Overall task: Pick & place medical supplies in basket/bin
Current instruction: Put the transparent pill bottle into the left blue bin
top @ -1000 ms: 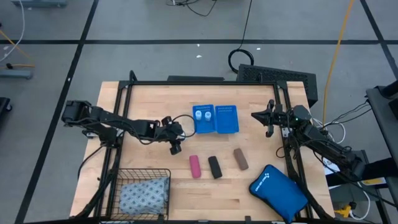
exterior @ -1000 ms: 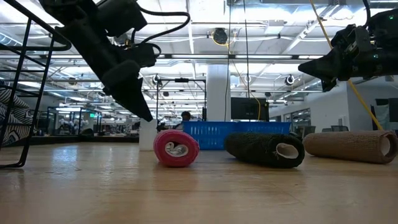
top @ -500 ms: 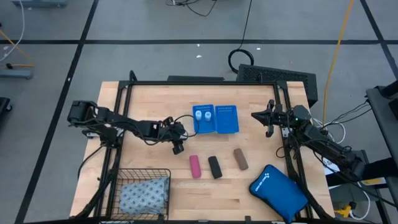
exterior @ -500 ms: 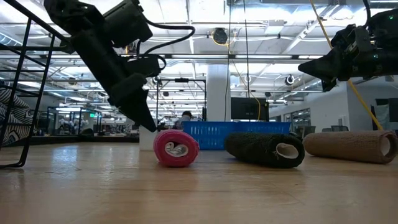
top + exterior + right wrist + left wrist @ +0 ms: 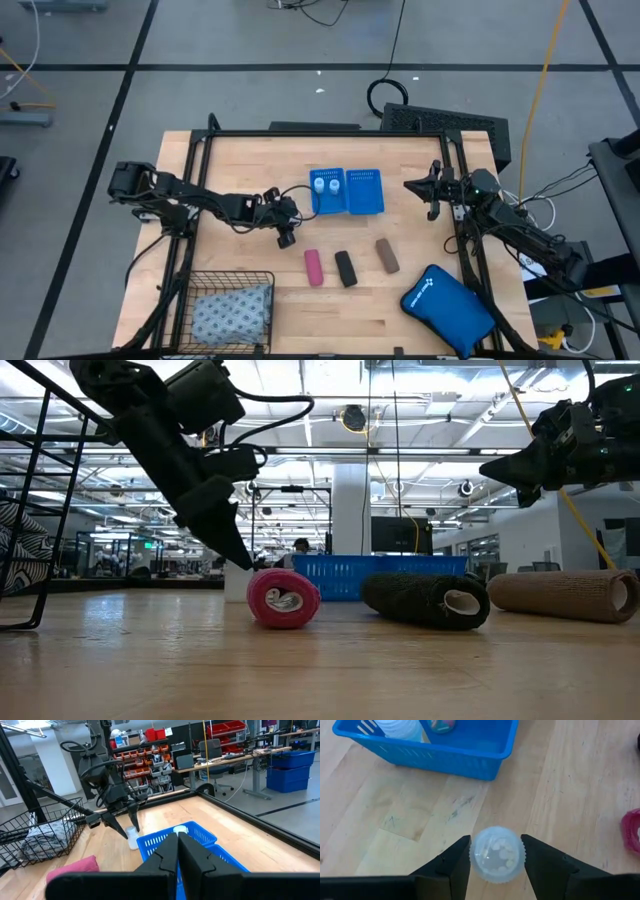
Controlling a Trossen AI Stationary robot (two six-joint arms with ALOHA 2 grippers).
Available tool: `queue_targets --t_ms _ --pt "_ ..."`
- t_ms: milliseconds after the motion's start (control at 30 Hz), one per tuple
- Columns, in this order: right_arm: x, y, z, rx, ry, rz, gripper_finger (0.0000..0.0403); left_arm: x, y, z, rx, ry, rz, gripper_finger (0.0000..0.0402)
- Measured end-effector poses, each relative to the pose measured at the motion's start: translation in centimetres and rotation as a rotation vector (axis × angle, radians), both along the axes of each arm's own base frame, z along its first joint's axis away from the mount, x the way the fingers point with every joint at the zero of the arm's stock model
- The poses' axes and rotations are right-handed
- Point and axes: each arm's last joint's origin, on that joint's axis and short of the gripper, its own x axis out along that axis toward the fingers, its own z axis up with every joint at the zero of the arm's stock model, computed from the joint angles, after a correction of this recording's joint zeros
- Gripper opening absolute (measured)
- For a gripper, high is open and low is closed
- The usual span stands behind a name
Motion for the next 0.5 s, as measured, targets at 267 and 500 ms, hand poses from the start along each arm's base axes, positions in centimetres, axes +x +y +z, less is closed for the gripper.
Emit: queue_targets --t_ms 267,500 --pt "0.0 0.0 0.0 0.0 0.0 0.0 0.0004 -0.01 0.0 -0.01 0.009 0.005 -0.012 0.0169" --pt "0.0 0.0 0.0 0.0 0.0 0.0 0.0004 -0.01 0.0 -0.01 0.009 0.005 -0.012 0.0187"
